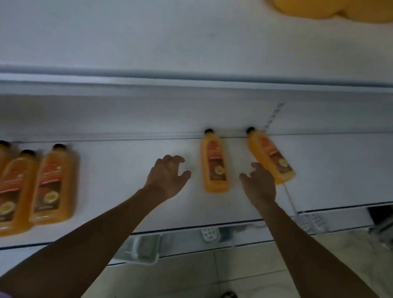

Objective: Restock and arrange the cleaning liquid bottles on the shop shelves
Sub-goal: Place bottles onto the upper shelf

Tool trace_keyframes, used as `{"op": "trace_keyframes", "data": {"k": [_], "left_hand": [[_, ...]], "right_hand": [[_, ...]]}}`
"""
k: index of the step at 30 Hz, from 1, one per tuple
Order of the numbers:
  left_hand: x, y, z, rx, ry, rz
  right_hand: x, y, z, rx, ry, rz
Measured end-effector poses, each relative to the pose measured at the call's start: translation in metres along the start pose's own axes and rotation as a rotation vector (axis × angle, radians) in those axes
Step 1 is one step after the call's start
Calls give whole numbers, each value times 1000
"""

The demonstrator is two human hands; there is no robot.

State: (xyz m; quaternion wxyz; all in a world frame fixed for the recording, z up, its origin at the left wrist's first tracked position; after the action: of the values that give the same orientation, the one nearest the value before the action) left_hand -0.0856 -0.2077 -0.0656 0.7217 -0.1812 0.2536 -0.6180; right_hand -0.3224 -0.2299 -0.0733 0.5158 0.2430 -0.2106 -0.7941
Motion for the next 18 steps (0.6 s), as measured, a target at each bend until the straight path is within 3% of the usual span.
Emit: {"op": "trace_keyframes", "data": {"k": [6, 9, 14, 18], "left_hand": [[24, -37, -69, -19, 42, 146], [33, -46, -88, -54, -40, 250], [42, -51, -107, -67, -160, 389], [40, -41, -116, -59, -155, 516]], "right_hand": [[56, -69, 54, -98, -141, 13], [84, -86, 58, -168, -125, 58], [121, -93, 39, -102, 21, 114], [133, -90, 18, -31, 199, 143]]}}
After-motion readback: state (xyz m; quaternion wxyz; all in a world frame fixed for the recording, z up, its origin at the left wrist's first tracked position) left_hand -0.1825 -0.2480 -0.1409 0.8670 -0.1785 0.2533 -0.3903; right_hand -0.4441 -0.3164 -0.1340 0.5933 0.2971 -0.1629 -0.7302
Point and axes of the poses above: each hand's wrist, its own x-axis towards the middle knuckle, its own z-axis out of the back of the hand, y = z × x, the point moved 8 cm from there along x, towards the middle knuckle, and after that the axes turned 7 degrees about -y, right-handed, at the moved point
